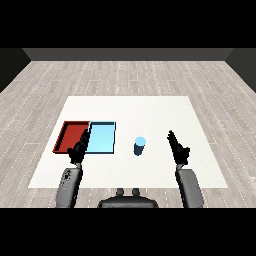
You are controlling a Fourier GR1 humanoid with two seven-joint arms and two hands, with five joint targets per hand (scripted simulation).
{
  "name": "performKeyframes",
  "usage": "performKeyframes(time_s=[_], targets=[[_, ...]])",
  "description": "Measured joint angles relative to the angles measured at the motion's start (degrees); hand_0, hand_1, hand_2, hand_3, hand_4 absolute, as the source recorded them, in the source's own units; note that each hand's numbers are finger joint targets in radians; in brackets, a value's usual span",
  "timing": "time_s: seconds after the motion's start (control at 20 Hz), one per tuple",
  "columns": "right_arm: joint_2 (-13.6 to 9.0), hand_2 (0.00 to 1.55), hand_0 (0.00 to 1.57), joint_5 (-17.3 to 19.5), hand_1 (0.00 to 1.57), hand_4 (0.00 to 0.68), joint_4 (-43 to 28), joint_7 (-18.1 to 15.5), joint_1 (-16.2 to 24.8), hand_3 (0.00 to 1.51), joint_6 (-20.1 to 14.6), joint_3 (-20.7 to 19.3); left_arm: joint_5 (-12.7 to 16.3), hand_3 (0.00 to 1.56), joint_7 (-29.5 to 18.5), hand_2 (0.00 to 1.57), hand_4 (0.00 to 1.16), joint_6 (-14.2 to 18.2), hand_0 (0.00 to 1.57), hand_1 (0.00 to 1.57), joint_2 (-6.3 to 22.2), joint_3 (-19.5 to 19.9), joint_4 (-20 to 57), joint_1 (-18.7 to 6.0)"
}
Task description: Pick the blue can and put it in the blue box
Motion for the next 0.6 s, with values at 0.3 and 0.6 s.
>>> performKeyframes(time_s=[0.3,0.6], targets=[[2.1,0.00,0.00,2.1,0.00,0.000,1.4,-1.0,-1.4,0.00,-2.0,-0.2,-0.5,0.00,1.2,0.00,0.00,-0.8,0.00,0.00,-0.3,-0.2,-0.5,1.7],[5.5,0.00,0.00,-4.5,0.00,0.000,-2.6,-10.4,-1.0,0.00,2.4,0.4,4.1,0.00,-14.3,0.00,0.00,-2.4,0.00,0.00,-3.6,1.6,-3.3,2.0]])
